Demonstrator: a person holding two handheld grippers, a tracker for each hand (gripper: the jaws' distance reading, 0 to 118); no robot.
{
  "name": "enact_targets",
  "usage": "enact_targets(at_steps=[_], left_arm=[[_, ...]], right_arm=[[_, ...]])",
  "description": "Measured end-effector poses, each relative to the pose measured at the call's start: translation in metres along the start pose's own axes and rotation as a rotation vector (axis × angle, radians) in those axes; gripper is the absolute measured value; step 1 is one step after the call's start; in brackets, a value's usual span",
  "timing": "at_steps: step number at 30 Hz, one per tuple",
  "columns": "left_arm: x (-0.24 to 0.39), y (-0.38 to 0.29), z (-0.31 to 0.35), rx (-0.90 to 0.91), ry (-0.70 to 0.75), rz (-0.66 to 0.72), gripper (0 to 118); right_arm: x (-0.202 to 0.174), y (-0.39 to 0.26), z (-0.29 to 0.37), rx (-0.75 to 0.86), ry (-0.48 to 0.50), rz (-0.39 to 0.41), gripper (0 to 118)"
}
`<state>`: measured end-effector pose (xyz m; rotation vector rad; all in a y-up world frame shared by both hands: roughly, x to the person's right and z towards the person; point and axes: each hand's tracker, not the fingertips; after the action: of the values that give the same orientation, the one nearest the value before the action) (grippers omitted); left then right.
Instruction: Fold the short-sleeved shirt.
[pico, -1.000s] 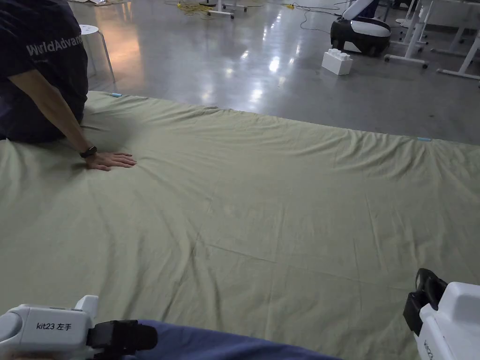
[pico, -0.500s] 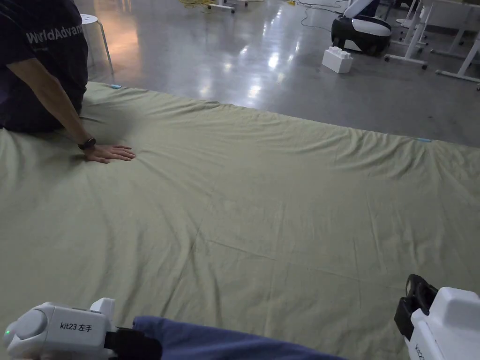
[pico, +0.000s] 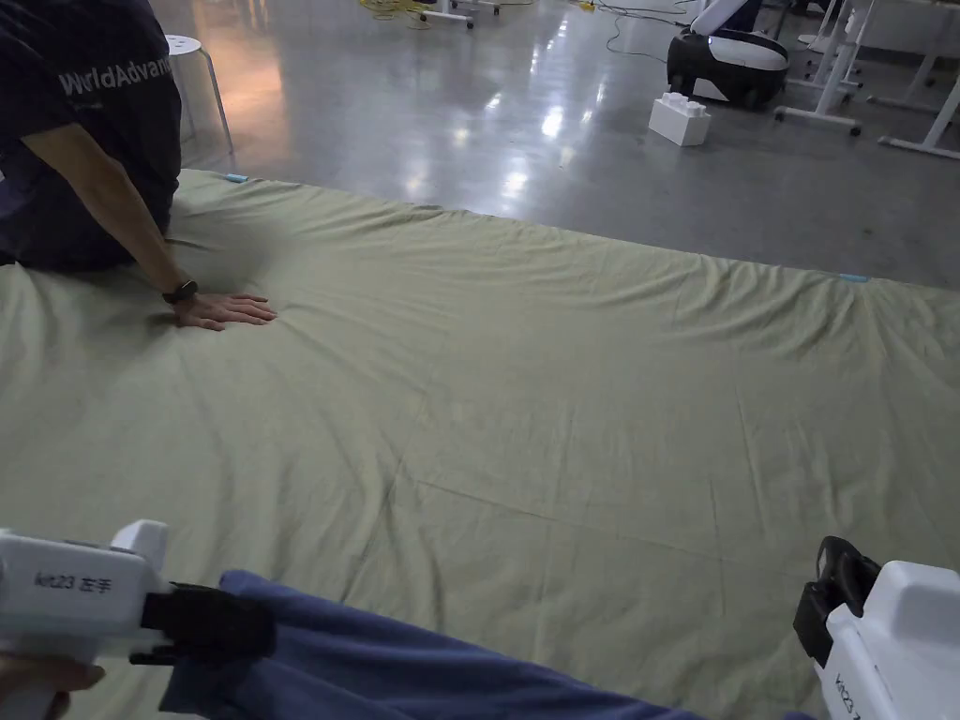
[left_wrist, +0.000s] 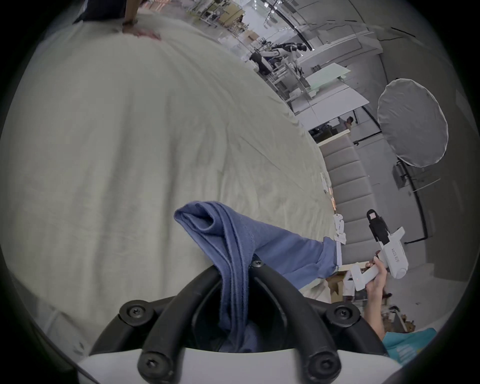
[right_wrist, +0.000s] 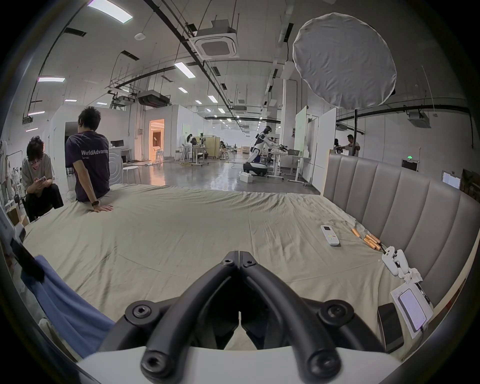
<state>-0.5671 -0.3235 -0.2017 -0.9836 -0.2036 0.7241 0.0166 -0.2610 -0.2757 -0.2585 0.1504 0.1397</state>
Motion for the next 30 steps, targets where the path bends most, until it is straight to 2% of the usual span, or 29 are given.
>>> enact_targets(at_steps=[5, 7, 9, 12, 14, 19, 22, 26, 30], left_arm=[[0.013, 0.012, 0.049, 0.029, 0.172, -0.024, 8], [0.022, 0.012, 0.055, 0.004, 0.289, -0.056, 8], [0.028, 0.009, 0.055, -0.023, 0.303, -0.046, 8], [0.043, 0.003, 0.052, -0.029, 0.282, -0.039, 8], [0.075, -0.01, 0.045, -0.043, 0.262, -0.046, 8], [0.11, -0.024, 0.021, -0.067, 0.063, -0.028, 8], [0.12, -0.023, -0.003, -0.097, 0.004, -0.058, 8], [0.149, -0.032, -0.049, -0.115, -0.028, -0.051, 8], [0.175, -0.043, -0.105, -0.185, 0.061, -0.1, 8]], right_arm=[[0.0, 0.001, -0.002, 0.008, 0.008, -0.004, 0], [0.0, 0.0, -0.002, 0.008, 0.013, -0.007, 0], [0.0, 0.0, -0.003, 0.008, 0.017, -0.013, 0], [0.0, -0.002, -0.004, 0.007, 0.022, -0.024, 0], [0.0, -0.003, -0.004, 0.005, 0.024, -0.029, 0], [0.003, -0.006, -0.004, 0.004, 0.029, -0.036, 0], [0.006, -0.008, -0.004, 0.0, 0.027, -0.041, 0], [0.012, -0.01, -0.002, -0.005, 0.022, -0.05, 0], [0.019, -0.013, 0.001, -0.014, 0.011, -0.054, 0]])
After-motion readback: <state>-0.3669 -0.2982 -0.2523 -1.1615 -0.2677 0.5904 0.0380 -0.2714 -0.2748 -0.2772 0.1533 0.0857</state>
